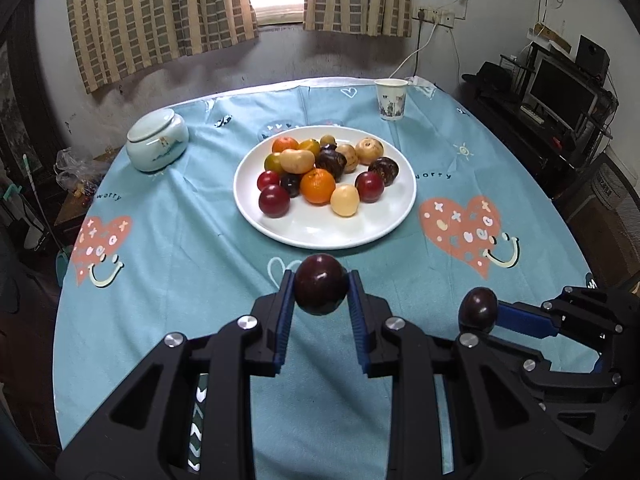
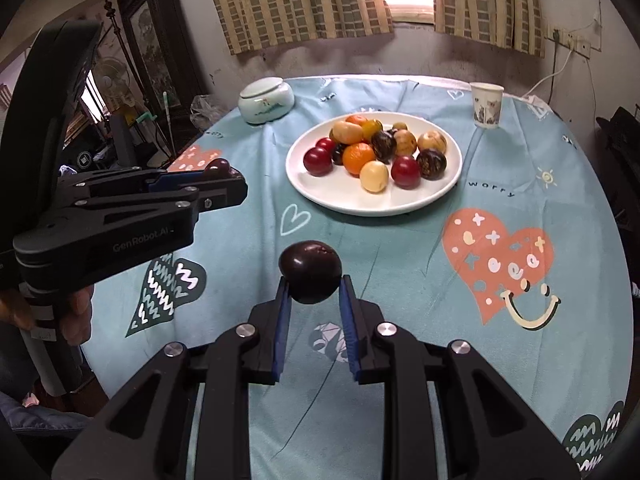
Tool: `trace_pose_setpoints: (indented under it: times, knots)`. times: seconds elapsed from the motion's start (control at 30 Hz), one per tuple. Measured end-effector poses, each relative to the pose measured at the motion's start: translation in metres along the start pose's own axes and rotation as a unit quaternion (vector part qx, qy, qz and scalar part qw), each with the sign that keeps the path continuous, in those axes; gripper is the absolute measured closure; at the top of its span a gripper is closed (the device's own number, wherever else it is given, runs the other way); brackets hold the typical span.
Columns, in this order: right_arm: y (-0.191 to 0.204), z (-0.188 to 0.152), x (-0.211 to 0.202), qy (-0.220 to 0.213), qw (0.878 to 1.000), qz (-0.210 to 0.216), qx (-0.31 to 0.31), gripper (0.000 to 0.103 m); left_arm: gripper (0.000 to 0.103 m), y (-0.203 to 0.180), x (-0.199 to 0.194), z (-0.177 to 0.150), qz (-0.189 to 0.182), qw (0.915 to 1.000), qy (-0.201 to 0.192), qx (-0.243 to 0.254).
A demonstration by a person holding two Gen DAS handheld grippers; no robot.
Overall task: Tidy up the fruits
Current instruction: 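Carry both dark plums onto the plate and release both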
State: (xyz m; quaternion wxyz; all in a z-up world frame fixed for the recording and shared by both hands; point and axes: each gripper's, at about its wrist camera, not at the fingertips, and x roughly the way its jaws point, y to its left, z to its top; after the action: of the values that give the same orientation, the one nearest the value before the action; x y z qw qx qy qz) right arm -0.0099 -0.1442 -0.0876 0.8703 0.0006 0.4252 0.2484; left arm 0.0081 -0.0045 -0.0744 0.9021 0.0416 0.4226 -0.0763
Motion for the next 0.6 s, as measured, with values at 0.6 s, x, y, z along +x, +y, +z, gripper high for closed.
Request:
trace_pose_setpoints:
  times: [0.6]
  knots:
    - [0.003,0.064,-0.008,-0.049,0.998,-0.01,-0.043,0.079,0.076,0.003,0.001,0.05,0.017,0.9992,-0.034,0.012]
